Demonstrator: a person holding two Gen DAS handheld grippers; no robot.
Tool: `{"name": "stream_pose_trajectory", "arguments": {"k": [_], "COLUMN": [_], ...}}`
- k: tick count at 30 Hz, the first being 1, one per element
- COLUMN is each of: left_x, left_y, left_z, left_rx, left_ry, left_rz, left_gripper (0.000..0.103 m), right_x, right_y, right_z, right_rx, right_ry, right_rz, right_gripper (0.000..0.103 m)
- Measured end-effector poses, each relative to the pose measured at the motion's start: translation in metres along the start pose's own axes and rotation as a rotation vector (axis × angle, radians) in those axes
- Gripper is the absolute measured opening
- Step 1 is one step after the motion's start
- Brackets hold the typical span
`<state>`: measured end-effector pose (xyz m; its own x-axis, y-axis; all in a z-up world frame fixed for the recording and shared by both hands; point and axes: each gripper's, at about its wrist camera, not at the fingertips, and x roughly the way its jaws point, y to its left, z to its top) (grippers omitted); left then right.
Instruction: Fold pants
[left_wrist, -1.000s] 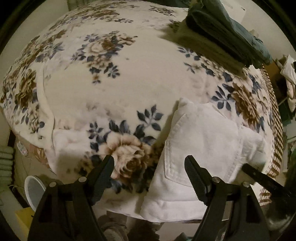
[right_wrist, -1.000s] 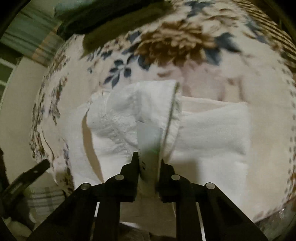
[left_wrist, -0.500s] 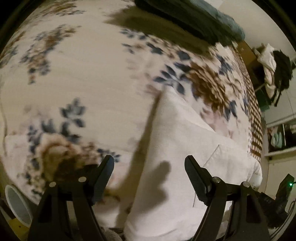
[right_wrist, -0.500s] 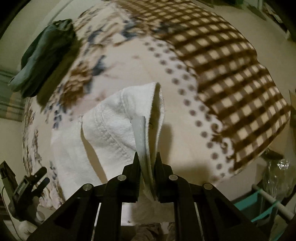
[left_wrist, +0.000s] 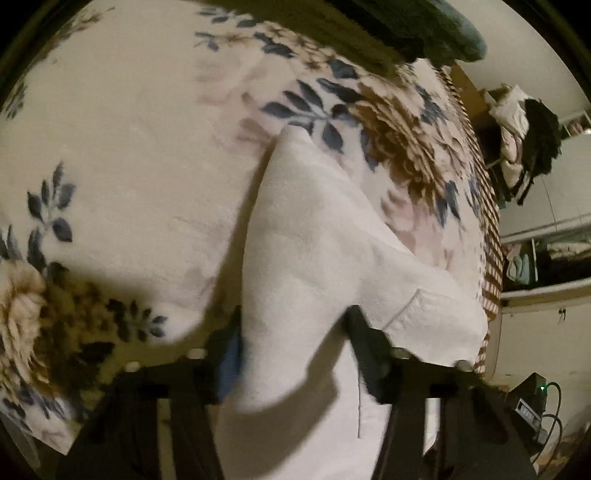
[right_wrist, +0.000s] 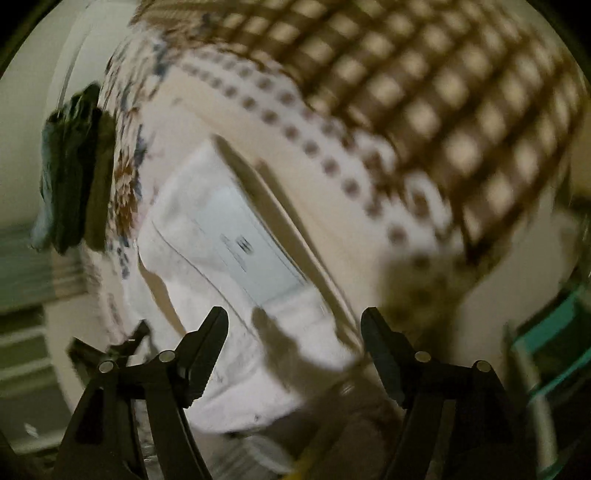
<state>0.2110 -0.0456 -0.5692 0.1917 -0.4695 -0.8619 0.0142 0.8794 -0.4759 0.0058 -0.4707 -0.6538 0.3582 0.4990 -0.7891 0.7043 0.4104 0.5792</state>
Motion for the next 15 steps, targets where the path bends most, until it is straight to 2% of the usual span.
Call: {"name": "stream_pose_trajectory", "arguments": {"k": [2, 8, 11, 12, 13, 14, 15], "left_x": [-0.007, -0.018, -0.019, -0.018, -0.018, -0.020, -0.021], "left_y": [0.001, 0.014, 0.015, 0.012, 0.009, 0.004, 0.002], "left_z": [-0.005, -0.015, -0.010, -0.010, -0.011, -0.016, -0.020], "left_rx": [0.010, 0.004, -0.005, 0.014, 0.037, 0.070, 0.085], "left_ry": [-0.013, 0.003, 0.037, 0.057, 0.067, 0.066, 0.062], "left_rz": [0.007, 0.003, 0.014, 0.049, 0.093, 0.137, 0.154], "left_gripper": [0.028, 0.026, 0.036, 0.042, 0.059, 0.066, 0.066], "right_x": [0.005, 0.050, 0.071, 0.078, 0.080, 0.083, 0.085], "right_y": [-0.004, 0.013, 0.021, 0.025, 0.027, 0.029, 0.031], "right_z": [-0.012, -0.038, -0.037, -0.035, -0.036, -0.036, -0.039], "right_rx": [0.014, -0.034, -0.061, -0.058, -0.051, -0.053, -0.055], "right_ry": [0.016, 0.091, 0.075, 0.069, 0.052, 0.044, 0.030], "right_rz": [0.047, 0.085, 0.105, 0.113, 0.131, 0.140, 0.148], "right_gripper": [0.077, 0.077, 0.078, 0.079, 0.079, 0.079, 0.079]}}
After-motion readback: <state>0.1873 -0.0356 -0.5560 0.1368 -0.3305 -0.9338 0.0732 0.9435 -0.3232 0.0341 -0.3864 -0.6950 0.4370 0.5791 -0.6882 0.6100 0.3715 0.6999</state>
